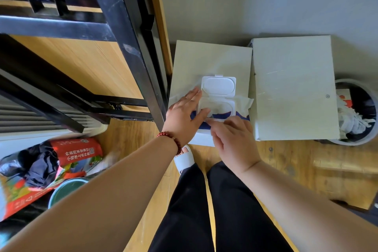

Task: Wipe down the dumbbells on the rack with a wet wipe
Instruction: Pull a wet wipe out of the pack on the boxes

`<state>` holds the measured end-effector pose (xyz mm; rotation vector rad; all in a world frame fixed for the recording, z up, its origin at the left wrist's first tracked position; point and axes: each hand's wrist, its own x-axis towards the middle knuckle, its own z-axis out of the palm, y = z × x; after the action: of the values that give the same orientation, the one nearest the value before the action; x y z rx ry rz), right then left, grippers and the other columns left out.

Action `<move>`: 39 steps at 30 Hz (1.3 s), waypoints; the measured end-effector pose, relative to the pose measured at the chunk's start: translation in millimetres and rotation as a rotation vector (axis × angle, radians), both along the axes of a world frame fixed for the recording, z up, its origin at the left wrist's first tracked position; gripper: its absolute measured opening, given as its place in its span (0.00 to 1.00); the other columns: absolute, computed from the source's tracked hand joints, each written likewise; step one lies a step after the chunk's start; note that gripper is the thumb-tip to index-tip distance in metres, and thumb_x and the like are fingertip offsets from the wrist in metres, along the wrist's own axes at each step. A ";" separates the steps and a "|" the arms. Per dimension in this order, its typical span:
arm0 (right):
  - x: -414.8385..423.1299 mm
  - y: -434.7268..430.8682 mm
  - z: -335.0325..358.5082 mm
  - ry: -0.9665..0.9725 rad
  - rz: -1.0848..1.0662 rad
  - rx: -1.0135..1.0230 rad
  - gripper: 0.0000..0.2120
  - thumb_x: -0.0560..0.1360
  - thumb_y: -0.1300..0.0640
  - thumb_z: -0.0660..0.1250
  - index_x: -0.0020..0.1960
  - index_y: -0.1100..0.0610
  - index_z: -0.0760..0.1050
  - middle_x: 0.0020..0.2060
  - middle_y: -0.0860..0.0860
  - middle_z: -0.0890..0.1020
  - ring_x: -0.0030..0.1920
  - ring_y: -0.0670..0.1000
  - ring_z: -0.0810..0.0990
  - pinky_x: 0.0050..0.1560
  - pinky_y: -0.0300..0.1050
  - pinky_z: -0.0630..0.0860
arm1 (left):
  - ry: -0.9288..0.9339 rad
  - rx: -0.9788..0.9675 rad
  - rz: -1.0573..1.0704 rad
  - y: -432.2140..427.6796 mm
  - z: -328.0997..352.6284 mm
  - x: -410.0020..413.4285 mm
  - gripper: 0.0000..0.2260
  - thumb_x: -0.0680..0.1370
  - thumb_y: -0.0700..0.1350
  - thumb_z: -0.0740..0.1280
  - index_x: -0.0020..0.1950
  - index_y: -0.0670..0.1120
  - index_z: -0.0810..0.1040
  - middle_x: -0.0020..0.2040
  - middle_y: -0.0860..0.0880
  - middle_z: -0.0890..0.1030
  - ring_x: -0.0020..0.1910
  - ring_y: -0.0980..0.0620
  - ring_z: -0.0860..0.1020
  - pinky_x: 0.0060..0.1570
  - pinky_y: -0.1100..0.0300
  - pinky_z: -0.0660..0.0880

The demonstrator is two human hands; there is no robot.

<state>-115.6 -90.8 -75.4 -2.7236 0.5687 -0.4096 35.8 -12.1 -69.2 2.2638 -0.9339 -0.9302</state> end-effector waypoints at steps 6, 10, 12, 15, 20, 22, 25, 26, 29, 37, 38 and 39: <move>-12.0 4.3 -3.3 0.037 0.057 -0.045 0.06 0.73 0.61 0.62 0.39 0.57 0.76 0.51 0.46 0.85 0.48 0.52 0.72 0.43 0.48 0.72 | 0.028 -0.012 0.030 -0.3 0.1 0.4 0.26 0.81 0.50 0.63 0.78 0.53 0.59 0.77 0.58 0.60 0.76 0.59 0.57 0.76 0.53 0.56; -15.5 4.6 -3.2 0.005 0.020 0.012 0.05 0.75 0.58 0.63 0.44 0.55 0.77 0.49 0.47 0.85 0.51 0.52 0.73 0.46 0.50 0.73 | 0.052 -0.015 0.024 0.5 0.5 -0.9 0.27 0.81 0.49 0.63 0.78 0.53 0.57 0.78 0.57 0.58 0.76 0.59 0.56 0.76 0.53 0.55; -16.3 2.7 -0.6 -0.003 -0.019 0.064 0.06 0.77 0.55 0.63 0.49 0.53 0.78 0.45 0.47 0.85 0.51 0.52 0.73 0.50 0.47 0.69 | 0.054 -0.017 0.005 1.5 0.6 -0.5 0.29 0.81 0.47 0.64 0.79 0.52 0.56 0.78 0.56 0.57 0.77 0.58 0.55 0.76 0.55 0.54; -15.7 -0.9 3.1 -0.003 -0.055 0.115 0.11 0.77 0.52 0.62 0.52 0.55 0.81 0.43 0.46 0.84 0.51 0.50 0.72 0.52 0.42 0.63 | 0.049 -0.012 -0.006 2.0 0.5 -1.5 0.30 0.80 0.47 0.64 0.79 0.52 0.55 0.79 0.55 0.57 0.77 0.57 0.55 0.76 0.56 0.55; -13.8 -5.2 7.7 -0.034 -0.064 0.136 0.12 0.77 0.51 0.62 0.52 0.55 0.82 0.45 0.46 0.84 0.52 0.51 0.73 0.55 0.43 0.64 | 0.047 -0.010 -0.016 2.5 -0.1 -2.3 0.29 0.81 0.46 0.63 0.79 0.52 0.54 0.79 0.55 0.56 0.78 0.56 0.53 0.77 0.54 0.54; -15.1 -8.2 8.0 -0.027 -0.065 0.128 0.13 0.78 0.51 0.62 0.53 0.55 0.82 0.45 0.46 0.84 0.53 0.51 0.73 0.56 0.44 0.65 | 0.046 -0.014 -0.022 3.2 -0.6 -1.9 0.28 0.82 0.44 0.62 0.79 0.51 0.54 0.79 0.55 0.55 0.77 0.57 0.52 0.76 0.58 0.51; -17.9 -12.6 5.7 -0.008 -0.068 0.115 0.14 0.78 0.50 0.61 0.54 0.55 0.81 0.47 0.46 0.84 0.53 0.54 0.76 0.56 0.46 0.66 | 0.045 -0.022 -0.032 2.9 -1.5 -2.0 0.27 0.82 0.42 0.60 0.79 0.51 0.54 0.79 0.55 0.55 0.77 0.58 0.51 0.74 0.63 0.48; -18.1 -14.0 4.8 -0.009 -0.070 0.118 0.13 0.78 0.50 0.61 0.53 0.55 0.81 0.48 0.46 0.84 0.52 0.54 0.77 0.56 0.46 0.66 | 0.048 -0.030 -0.032 2.6 -2.2 -2.1 0.26 0.82 0.41 0.59 0.79 0.50 0.55 0.79 0.55 0.55 0.77 0.59 0.51 0.75 0.64 0.48; -16.7 -17.0 3.0 -0.012 -0.076 0.126 0.12 0.77 0.51 0.62 0.52 0.55 0.81 0.51 0.45 0.84 0.54 0.52 0.75 0.57 0.45 0.65 | 0.051 -0.042 -0.023 2.8 -3.7 -3.5 0.26 0.83 0.40 0.57 0.79 0.50 0.55 0.79 0.55 0.55 0.77 0.60 0.50 0.75 0.63 0.47; 4.5 -34.1 -1.9 -0.038 -0.187 0.179 0.11 0.76 0.51 0.63 0.46 0.53 0.83 0.46 0.46 0.83 0.51 0.54 0.74 0.51 0.46 0.66 | -0.025 -0.069 -0.029 6.0 -10.0 -6.7 0.22 0.84 0.41 0.53 0.79 0.49 0.57 0.79 0.54 0.57 0.78 0.58 0.53 0.74 0.64 0.47; 7.6 -34.6 -3.2 -0.043 -0.202 0.187 0.11 0.76 0.50 0.64 0.45 0.53 0.83 0.45 0.46 0.82 0.50 0.55 0.74 0.50 0.46 0.66 | -0.036 -0.067 -0.034 6.2 -10.4 -7.0 0.22 0.84 0.41 0.53 0.79 0.50 0.57 0.79 0.54 0.57 0.78 0.58 0.53 0.74 0.64 0.46; 9.8 -34.8 -4.4 -0.042 -0.215 0.191 0.11 0.75 0.50 0.64 0.44 0.53 0.83 0.44 0.47 0.82 0.50 0.55 0.73 0.49 0.46 0.66 | -0.040 -0.061 -0.036 6.4 -10.5 -7.1 0.22 0.84 0.42 0.52 0.79 0.50 0.57 0.79 0.55 0.56 0.78 0.58 0.53 0.73 0.65 0.46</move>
<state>-105.8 -125.6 -79.8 -2.4753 0.8468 -0.4400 28.7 -5.6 -79.7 2.2286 -1.0101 -0.8632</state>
